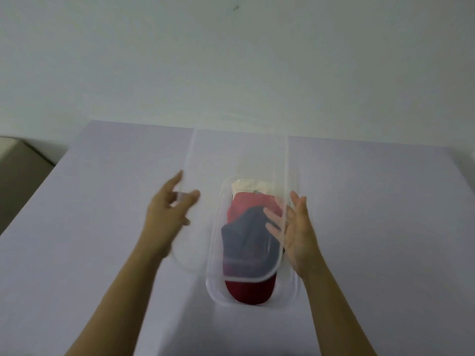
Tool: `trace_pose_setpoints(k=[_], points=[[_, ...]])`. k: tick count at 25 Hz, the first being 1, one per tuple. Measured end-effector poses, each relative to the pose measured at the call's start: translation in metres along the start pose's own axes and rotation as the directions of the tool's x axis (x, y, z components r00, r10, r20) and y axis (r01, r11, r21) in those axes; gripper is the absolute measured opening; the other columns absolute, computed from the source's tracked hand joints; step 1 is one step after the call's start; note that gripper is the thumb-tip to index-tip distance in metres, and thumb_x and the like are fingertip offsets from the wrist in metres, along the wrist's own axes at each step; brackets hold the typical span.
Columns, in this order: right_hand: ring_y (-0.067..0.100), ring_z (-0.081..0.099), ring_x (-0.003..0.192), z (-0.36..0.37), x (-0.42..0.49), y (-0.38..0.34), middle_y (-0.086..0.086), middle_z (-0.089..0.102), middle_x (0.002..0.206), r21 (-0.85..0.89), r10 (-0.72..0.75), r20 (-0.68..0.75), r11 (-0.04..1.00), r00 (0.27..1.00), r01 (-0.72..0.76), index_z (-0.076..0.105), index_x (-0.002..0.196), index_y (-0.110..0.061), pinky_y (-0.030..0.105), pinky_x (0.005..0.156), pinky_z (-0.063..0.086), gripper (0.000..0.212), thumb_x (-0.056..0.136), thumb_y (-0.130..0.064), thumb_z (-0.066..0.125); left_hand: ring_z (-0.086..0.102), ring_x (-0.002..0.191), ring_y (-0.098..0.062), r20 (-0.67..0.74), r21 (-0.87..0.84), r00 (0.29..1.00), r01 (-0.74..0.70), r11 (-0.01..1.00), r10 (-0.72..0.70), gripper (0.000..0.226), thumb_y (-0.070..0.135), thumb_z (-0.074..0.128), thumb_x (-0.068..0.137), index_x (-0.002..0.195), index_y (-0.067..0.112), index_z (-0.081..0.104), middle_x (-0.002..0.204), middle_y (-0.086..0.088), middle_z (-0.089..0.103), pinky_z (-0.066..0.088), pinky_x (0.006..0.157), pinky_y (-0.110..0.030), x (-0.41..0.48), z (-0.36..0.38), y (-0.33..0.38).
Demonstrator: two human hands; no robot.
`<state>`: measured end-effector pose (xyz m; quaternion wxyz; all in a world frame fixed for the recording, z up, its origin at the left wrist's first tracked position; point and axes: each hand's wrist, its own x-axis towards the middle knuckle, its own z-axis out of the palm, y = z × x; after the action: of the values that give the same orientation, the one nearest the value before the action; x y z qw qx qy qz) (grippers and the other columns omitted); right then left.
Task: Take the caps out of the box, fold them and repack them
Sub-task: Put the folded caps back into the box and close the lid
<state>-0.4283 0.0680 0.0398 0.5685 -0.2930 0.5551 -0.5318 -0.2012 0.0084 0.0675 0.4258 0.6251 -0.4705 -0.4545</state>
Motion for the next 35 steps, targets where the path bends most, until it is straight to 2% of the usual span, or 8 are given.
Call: trace_pose_setpoints(k=[2, 4, 7, 9, 12, 16, 21, 35], points=[[0.018, 0.051, 0.124, -0.008, -0.005, 0.002, -0.006, 0.039, 0.144, -0.219, -0.015, -0.076, 0.976, 0.997, -0.002, 0.015, 0.145, -0.038, 0.038, 0.104, 0.043, 0.079, 0.078, -0.057, 0.052, 0.061, 0.076, -0.018, 0.059, 0.082, 0.998, 0.029, 0.996, -0.034, 0.046, 0.024, 0.062, 0.088, 0.130, 0.025, 0.046, 0.107, -0.004, 0.063, 0.051, 0.057, -0.023, -0.020, 0.030, -0.018], [0.019, 0.042, 0.133, -0.018, -0.011, 0.024, -0.003, 0.037, 0.148, -0.416, -0.038, -0.199, 0.908, 0.979, -0.049, 0.017, 0.147, -0.030, 0.038, 0.110, 0.036, 0.071, 0.088, -0.039, 0.056, 0.061, 0.101, -0.019, 0.083, 0.183, 0.993, 0.073, 0.980, -0.090, 0.049, 0.032, 0.059, 0.089, 0.130, 0.016, 0.039, 0.128, -0.002, 0.056, 0.051, 0.080, -0.031, -0.032, 0.050, -0.043], [0.018, 0.019, 0.144, -0.025, -0.017, 0.058, 0.002, 0.021, 0.156, -0.559, -0.042, -0.244, 0.823, 0.969, -0.105, 0.013, 0.148, -0.017, 0.038, 0.119, 0.015, 0.063, 0.096, -0.025, 0.048, 0.037, 0.137, -0.022, 0.134, 0.296, 0.982, 0.088, 0.951, -0.132, 0.064, 0.035, 0.052, 0.093, 0.145, 0.012, 0.023, 0.153, -0.006, 0.031, 0.036, 0.107, -0.035, -0.040, 0.066, -0.075], [0.017, 0.012, 0.145, -0.024, -0.016, 0.067, 0.001, 0.013, 0.158, -0.581, -0.024, -0.218, 0.806, 0.976, -0.110, 0.008, 0.149, -0.016, 0.041, 0.120, 0.010, 0.063, 0.098, -0.025, 0.043, 0.024, 0.144, -0.023, 0.175, 0.389, 0.982, -0.005, 0.921, -0.068, 0.061, 0.032, 0.041, 0.098, 0.150, 0.016, 0.013, 0.158, -0.005, 0.018, 0.024, 0.114, -0.035, -0.040, 0.070, -0.087], [0.016, 0.013, 0.145, -0.023, -0.010, 0.070, -0.005, 0.011, 0.158, -0.560, -0.030, -0.209, 0.823, 0.977, -0.094, 0.004, 0.149, -0.022, 0.037, 0.119, 0.014, 0.063, 0.098, -0.026, 0.041, 0.020, 0.145, -0.023, 0.242, 0.516, 0.969, -0.086, 0.852, -0.049, 0.054, 0.031, 0.029, 0.101, 0.150, 0.024, 0.009, 0.160, -0.003, 0.009, 0.023, 0.114, -0.035, -0.035, 0.074, -0.093], [0.018, 0.008, 0.146, -0.022, -0.001, 0.070, -0.004, 0.003, 0.159, -0.562, 0.016, -0.242, 0.812, 0.970, -0.154, 0.005, 0.149, -0.026, 0.038, 0.119, 0.014, 0.061, 0.099, -0.028, 0.039, 0.029, 0.141, -0.026, 0.229, 0.570, 0.972, -0.084, 0.817, -0.060, 0.052, 0.032, 0.026, 0.101, 0.151, 0.025, 0.010, 0.159, -0.005, 0.013, 0.031, 0.110, -0.039, -0.027, 0.079, -0.091], [0.021, 0.027, 0.141, -0.027, 0.003, 0.066, -0.003, 0.024, 0.155, -0.518, 0.039, -0.243, 0.839, 0.969, -0.164, 0.009, 0.148, -0.033, 0.035, 0.112, 0.027, 0.060, 0.098, -0.031, 0.042, 0.040, 0.133, -0.029, 0.206, 0.592, 0.977, -0.074, 0.803, -0.062, 0.052, 0.032, 0.027, 0.101, 0.150, 0.026, 0.012, 0.158, -0.006, 0.017, 0.037, 0.104, -0.042, -0.023, 0.084, -0.093], [0.024, 0.037, 0.135, -0.029, 0.009, 0.082, 0.005, 0.039, 0.147, -0.584, -0.042, -0.321, 0.795, 0.946, -0.163, 0.018, 0.148, -0.030, 0.034, 0.108, 0.032, 0.059, 0.096, -0.034, 0.046, 0.055, 0.113, -0.036, 0.207, 0.696, 0.978, -0.148, 0.702, 0.000, 0.051, 0.026, 0.031, 0.100, 0.149, 0.021, 0.020, 0.156, -0.014, 0.019, 0.045, 0.091, -0.040, -0.023, 0.089, -0.097]])
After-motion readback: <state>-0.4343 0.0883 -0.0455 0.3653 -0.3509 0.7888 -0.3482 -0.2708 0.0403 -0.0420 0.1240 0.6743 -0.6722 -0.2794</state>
